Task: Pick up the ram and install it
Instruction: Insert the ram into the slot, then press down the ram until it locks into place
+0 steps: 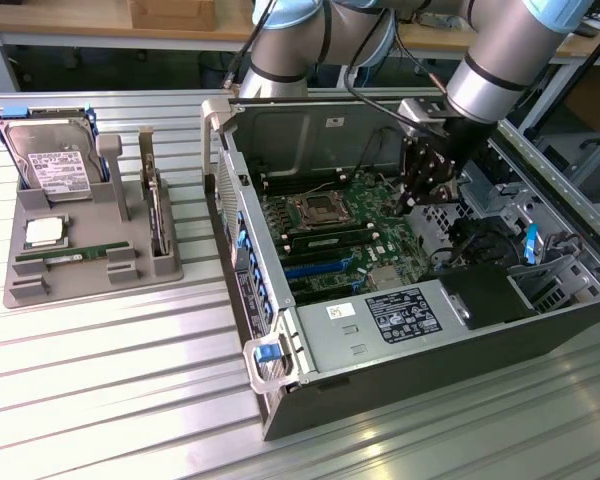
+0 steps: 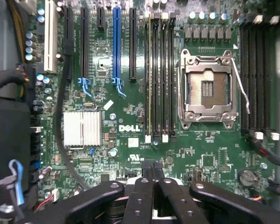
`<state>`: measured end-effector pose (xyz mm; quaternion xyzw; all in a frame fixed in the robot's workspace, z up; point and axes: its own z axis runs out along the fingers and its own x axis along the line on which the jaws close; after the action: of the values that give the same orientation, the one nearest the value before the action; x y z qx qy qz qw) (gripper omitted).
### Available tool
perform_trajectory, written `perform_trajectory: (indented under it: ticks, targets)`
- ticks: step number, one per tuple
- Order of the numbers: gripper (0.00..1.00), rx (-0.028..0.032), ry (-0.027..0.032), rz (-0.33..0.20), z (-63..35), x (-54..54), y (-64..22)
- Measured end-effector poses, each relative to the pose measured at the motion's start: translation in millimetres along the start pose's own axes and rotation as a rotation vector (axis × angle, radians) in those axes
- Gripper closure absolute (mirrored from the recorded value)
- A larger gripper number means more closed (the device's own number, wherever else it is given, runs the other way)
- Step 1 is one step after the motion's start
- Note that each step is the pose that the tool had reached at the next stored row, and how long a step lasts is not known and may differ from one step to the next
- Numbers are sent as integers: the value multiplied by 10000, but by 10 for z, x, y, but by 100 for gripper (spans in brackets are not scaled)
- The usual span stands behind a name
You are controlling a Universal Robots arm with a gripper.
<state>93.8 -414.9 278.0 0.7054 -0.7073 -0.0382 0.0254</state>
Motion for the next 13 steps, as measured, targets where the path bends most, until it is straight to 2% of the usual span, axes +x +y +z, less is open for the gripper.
perform_trajectory:
  ticks: [1, 12, 13]
  targets:
    - [90, 0, -8, -1, -47, -1, 4]
    - [90, 0, -17, -2, -50, -1, 4]
    - [90, 0, -25, -2, -47, -1, 30]
